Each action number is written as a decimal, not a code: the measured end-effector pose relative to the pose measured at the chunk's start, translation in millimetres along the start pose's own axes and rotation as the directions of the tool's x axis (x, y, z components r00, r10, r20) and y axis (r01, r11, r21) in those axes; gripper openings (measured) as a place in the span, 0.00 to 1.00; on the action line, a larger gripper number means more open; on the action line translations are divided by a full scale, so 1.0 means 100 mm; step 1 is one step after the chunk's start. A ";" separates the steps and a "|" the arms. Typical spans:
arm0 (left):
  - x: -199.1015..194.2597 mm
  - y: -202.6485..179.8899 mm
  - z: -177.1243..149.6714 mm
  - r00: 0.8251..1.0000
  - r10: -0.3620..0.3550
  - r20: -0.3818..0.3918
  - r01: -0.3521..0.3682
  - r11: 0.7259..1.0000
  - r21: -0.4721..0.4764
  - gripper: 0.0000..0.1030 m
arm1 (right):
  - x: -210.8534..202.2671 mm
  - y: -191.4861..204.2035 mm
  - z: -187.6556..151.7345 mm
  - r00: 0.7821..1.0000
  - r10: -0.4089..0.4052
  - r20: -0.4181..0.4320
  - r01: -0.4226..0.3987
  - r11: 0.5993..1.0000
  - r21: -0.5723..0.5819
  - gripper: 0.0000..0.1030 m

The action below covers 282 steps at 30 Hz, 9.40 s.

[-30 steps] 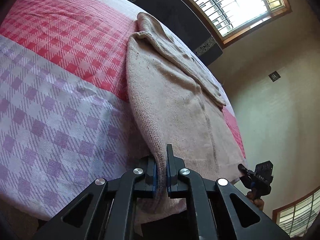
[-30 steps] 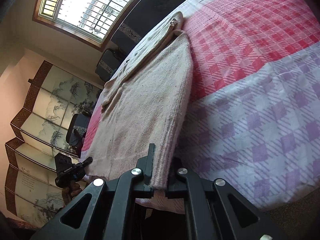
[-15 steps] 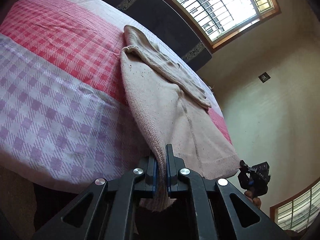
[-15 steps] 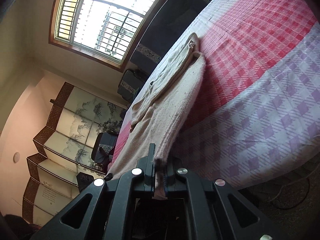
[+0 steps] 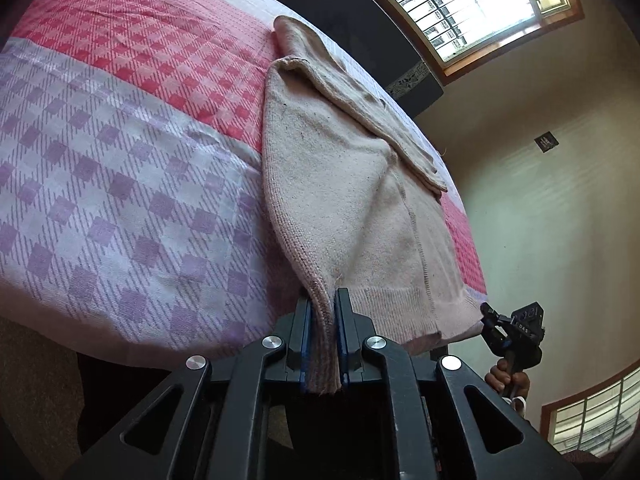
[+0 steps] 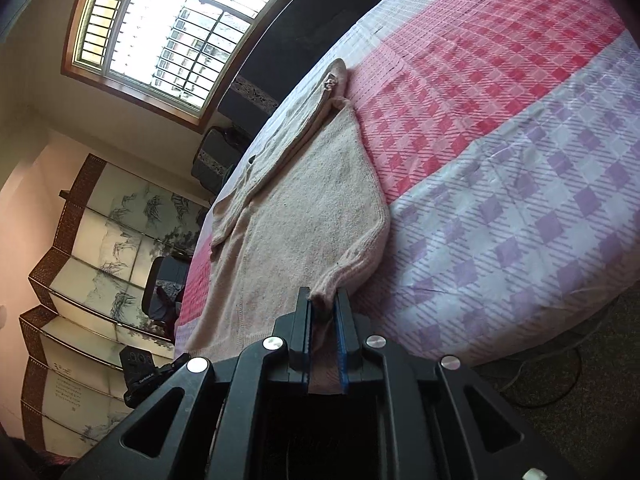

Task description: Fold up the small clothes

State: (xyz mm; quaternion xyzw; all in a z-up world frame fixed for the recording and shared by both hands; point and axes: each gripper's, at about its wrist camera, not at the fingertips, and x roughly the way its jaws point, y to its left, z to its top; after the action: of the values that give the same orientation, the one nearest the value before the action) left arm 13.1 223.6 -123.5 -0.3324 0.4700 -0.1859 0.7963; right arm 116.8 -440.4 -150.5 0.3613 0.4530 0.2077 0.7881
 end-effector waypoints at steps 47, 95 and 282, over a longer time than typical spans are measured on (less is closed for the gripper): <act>0.75 -0.79 2.41 0.982 -0.089 0.165 0.089 0.996 0.006 0.05 | 0.86 0.63 2.10 0.984 0.168 0.059 -0.168 0.986 -0.007 0.07; 1.33 -0.31 3.09 0.973 0.104 0.205 -0.117 0.992 0.049 0.53 | 1.95 0.57 2.76 0.998 -0.012 0.055 0.018 0.994 -0.111 0.11; 2.88 -2.29 1.37 0.992 -0.119 -0.047 0.126 0.850 0.511 0.66 | 1.81 0.70 2.20 0.994 -0.015 -0.107 0.003 0.994 -0.112 0.48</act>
State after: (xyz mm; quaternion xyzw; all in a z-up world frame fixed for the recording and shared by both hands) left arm 277.1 -66.1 -96.3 -0.1364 0.3869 -0.3567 0.8393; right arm 397.7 -360.1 -127.5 0.3030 0.4841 0.2481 0.7825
